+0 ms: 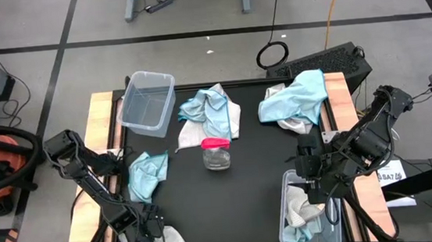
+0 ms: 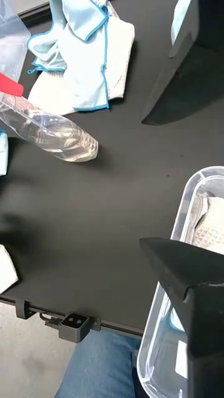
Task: Sort microfiber towel by color & place in baskets
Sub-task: Put the bottom right gray towel into the left transparent bin
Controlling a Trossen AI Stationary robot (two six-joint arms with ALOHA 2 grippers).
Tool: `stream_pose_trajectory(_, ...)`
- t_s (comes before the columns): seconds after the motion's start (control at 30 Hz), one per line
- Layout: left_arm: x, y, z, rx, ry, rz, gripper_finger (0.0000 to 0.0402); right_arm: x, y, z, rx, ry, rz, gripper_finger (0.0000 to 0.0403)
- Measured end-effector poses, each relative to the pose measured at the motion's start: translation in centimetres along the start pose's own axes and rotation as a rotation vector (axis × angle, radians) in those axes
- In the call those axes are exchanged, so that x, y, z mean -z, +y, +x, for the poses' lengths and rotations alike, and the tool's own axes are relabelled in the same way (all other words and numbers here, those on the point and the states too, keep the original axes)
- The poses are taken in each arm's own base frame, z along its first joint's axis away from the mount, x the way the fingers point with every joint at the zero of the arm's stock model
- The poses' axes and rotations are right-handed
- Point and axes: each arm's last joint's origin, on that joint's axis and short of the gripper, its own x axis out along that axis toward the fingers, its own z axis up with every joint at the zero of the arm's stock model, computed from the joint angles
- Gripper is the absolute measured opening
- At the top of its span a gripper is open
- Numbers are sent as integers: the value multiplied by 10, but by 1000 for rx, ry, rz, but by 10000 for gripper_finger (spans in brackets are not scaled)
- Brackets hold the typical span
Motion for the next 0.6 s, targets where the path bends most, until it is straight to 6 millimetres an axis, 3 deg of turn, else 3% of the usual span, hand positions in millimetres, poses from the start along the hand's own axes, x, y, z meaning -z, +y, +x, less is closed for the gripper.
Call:
stream_pose_trajectory(0.37,0,0,0,0,0,-1,35,4,5,0,-120,97,94,298)
stream_pose_trajectory(0.6,0,0,0,8,-8,5,47,25,20,4,-151,273,205,267)
